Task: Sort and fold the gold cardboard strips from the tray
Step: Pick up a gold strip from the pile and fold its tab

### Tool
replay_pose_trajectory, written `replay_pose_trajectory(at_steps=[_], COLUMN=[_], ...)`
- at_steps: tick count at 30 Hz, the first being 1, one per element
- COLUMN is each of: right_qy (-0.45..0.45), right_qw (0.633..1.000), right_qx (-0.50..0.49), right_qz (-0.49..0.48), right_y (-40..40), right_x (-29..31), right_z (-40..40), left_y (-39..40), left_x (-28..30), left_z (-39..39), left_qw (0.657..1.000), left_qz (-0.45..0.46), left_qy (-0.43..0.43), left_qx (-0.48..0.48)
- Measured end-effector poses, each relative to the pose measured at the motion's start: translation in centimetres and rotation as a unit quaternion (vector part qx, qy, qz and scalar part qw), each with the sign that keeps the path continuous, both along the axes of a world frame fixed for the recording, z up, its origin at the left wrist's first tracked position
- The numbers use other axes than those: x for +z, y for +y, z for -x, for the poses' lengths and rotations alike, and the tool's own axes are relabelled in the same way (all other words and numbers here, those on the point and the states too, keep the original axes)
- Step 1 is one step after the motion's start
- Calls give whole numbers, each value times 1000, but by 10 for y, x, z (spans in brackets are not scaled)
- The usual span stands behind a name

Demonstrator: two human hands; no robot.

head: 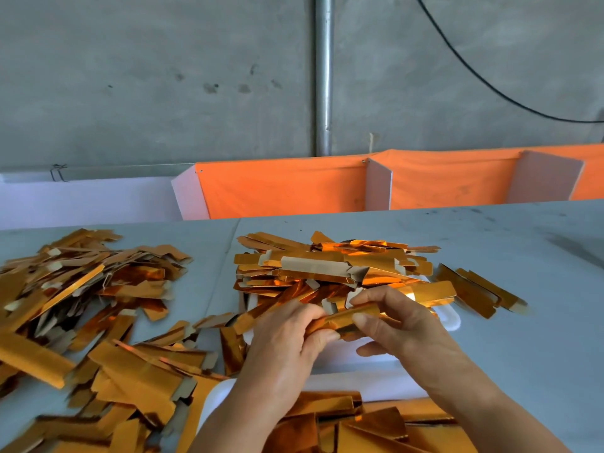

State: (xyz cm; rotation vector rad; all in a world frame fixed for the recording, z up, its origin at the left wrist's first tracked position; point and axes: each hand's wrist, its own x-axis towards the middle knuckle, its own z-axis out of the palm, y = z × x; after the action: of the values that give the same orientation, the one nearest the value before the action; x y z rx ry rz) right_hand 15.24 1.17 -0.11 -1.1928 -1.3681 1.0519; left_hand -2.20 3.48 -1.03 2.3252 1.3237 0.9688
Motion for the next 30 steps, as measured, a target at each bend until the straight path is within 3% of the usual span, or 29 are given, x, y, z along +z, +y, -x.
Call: replay_pose_trajectory(at_steps=[10,18,30], right_qy=[22,-18,42], right_qw=[1000,999,998], right_qx=[-7,-23,10], right_qz=[8,35,52], right_y=[1,5,1], right_x=[-1,-9,-4], right_z=[-5,-1,-3], left_y=[-4,-3,-6], left_x=[5,-1,1], left_z=[1,-2,-3], left_qw=[998,998,996], left_qz=[32,17,-13], left_qy=[-7,17,25], left_qx=[-60,-58,-86])
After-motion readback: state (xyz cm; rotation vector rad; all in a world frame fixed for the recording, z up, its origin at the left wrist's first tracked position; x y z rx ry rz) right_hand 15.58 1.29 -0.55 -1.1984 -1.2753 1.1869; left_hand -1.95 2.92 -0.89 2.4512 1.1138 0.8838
